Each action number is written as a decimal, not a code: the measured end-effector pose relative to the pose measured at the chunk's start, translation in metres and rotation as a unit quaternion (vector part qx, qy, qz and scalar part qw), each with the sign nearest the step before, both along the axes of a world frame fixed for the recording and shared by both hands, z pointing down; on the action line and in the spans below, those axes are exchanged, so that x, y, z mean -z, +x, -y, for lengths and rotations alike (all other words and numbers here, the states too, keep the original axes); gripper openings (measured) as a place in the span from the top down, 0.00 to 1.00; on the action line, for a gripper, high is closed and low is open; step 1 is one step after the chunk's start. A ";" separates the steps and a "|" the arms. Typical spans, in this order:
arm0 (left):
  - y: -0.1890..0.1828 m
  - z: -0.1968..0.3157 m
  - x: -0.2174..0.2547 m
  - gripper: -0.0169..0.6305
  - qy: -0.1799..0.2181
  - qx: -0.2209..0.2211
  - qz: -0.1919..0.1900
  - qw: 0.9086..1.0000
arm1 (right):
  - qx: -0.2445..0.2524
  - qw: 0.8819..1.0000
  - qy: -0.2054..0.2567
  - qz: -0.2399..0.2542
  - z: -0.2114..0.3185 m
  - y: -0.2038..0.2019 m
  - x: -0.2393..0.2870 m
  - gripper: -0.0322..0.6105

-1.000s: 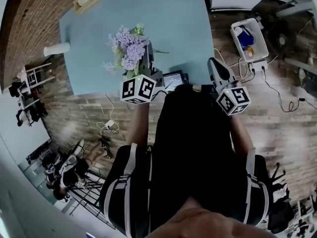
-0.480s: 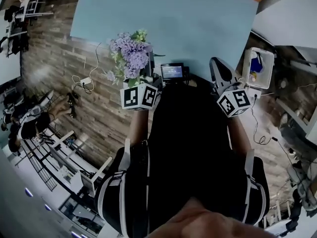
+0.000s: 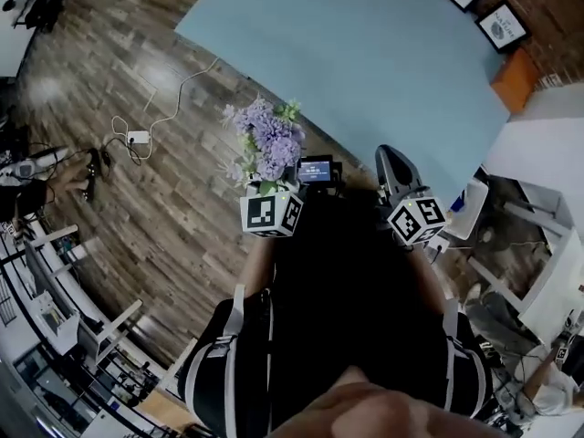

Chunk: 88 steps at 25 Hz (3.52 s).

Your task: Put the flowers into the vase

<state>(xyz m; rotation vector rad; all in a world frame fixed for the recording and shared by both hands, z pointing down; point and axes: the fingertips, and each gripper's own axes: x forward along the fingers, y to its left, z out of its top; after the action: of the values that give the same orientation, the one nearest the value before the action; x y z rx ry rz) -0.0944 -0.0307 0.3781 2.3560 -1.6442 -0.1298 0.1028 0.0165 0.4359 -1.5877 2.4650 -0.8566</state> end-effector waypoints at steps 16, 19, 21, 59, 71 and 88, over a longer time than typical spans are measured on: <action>-0.151 0.009 -0.011 0.65 -0.029 0.097 -0.029 0.994 | 0.152 0.988 -0.005 -0.029 0.055 -0.185 0.004 0.92; -0.162 0.024 -0.012 0.65 -0.037 0.130 -0.044 0.990 | 0.175 0.984 -0.009 -0.015 0.080 -0.207 -0.002 0.92; -0.166 0.039 -0.008 0.65 -0.036 0.138 -0.045 0.989 | 0.188 0.982 -0.004 -0.003 0.103 -0.224 -0.002 0.92; -0.463 0.254 -0.007 0.65 -0.043 0.100 -0.031 0.994 | 0.163 0.986 -0.031 -0.012 0.323 -0.516 0.006 0.92; -0.500 0.339 -0.010 0.65 -0.044 0.061 -0.029 0.997 | 0.132 0.990 -0.042 -0.006 0.392 -0.567 -0.003 0.92; -0.434 0.529 0.005 0.65 -0.056 -0.076 0.023 0.995 | -0.005 0.998 -0.028 0.052 0.559 -0.511 -0.003 0.92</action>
<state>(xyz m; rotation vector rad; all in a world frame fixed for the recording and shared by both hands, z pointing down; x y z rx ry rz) -0.5285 -0.5593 0.3730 2.4026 -1.4455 0.0453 -0.4086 -0.5424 0.4386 -1.5284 2.3803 -0.9895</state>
